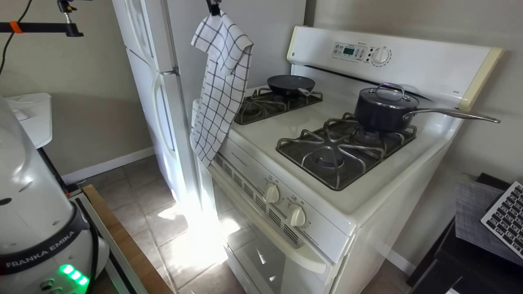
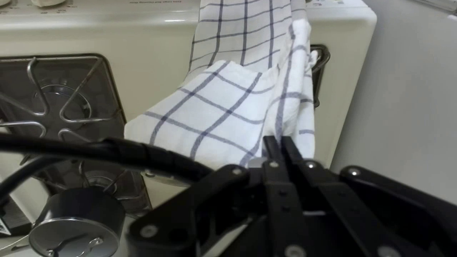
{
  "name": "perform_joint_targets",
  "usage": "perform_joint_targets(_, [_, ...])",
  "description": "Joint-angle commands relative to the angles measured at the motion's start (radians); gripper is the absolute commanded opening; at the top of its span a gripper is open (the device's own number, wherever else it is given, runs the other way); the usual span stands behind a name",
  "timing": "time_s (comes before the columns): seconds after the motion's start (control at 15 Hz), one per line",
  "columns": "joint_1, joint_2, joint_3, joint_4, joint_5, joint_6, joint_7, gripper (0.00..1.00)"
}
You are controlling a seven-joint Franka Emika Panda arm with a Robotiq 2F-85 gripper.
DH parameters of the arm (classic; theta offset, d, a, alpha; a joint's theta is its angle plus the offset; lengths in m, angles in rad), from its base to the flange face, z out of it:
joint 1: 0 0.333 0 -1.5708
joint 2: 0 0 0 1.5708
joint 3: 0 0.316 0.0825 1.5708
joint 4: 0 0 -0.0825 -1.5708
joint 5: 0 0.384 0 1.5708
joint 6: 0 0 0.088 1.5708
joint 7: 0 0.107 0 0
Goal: Put the towel on the oven door handle
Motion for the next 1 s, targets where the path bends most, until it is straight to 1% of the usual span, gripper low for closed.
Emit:
perform_joint_targets(0.0, [-0.014, -0.041, -0.027, -0.008, 0.028, 0.01, -0.051, 0.01])
perform_joint_targets(0.47, [-0.058, -0.069, -0.045, -0.025, -0.006, 0.01, -0.066, 0.01])
perform_joint_targets(0.93, [-0.093, -0.073, -0.046, -0.102, -0.049, 0.017, -0.088, 0.01])
